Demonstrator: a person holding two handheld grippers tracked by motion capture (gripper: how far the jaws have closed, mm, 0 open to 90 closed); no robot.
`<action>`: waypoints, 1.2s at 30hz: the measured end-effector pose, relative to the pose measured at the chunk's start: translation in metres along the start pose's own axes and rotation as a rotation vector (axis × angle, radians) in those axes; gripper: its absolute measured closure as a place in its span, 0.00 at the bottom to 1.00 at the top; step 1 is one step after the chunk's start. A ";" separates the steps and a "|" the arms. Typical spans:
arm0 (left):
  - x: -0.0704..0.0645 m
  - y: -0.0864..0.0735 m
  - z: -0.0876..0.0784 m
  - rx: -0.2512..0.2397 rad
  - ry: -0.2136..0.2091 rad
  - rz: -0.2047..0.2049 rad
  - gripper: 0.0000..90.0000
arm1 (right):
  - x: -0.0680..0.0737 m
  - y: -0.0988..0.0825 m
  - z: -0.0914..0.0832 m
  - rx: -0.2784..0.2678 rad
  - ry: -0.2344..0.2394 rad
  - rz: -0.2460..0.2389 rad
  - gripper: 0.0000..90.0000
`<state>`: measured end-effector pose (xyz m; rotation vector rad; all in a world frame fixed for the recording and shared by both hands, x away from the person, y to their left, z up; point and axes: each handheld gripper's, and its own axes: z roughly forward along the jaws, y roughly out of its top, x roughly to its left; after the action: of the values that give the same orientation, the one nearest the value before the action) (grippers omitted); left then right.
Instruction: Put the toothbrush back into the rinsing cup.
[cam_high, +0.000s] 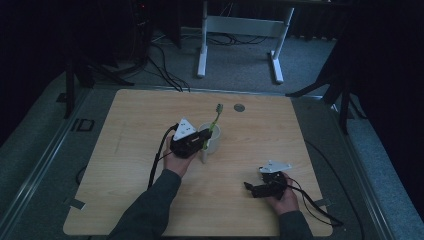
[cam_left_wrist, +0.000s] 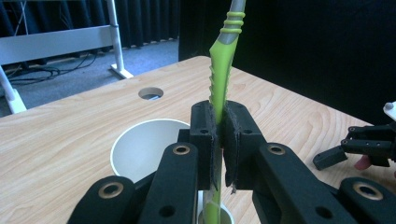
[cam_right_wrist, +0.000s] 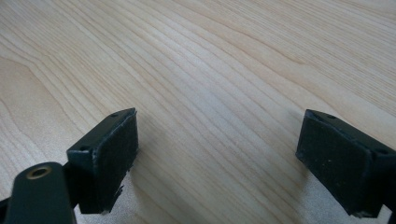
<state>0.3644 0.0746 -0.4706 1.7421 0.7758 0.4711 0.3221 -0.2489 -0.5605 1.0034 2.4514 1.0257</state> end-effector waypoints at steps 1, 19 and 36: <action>0.000 -0.001 0.000 0.002 0.001 0.002 0.92 | 0.000 0.000 0.000 0.000 0.000 0.000 0.14; -0.002 -0.008 -0.002 0.015 -0.005 0.002 0.91 | 0.000 0.000 0.000 -0.001 -0.002 -0.001 0.14; -0.004 -0.023 -0.002 0.061 -0.010 -0.015 0.89 | 0.000 0.000 0.000 -0.001 -0.002 -0.001 0.14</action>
<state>0.3548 0.0769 -0.4913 1.7924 0.8029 0.4329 0.3222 -0.2489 -0.5606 1.0023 2.4491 1.0248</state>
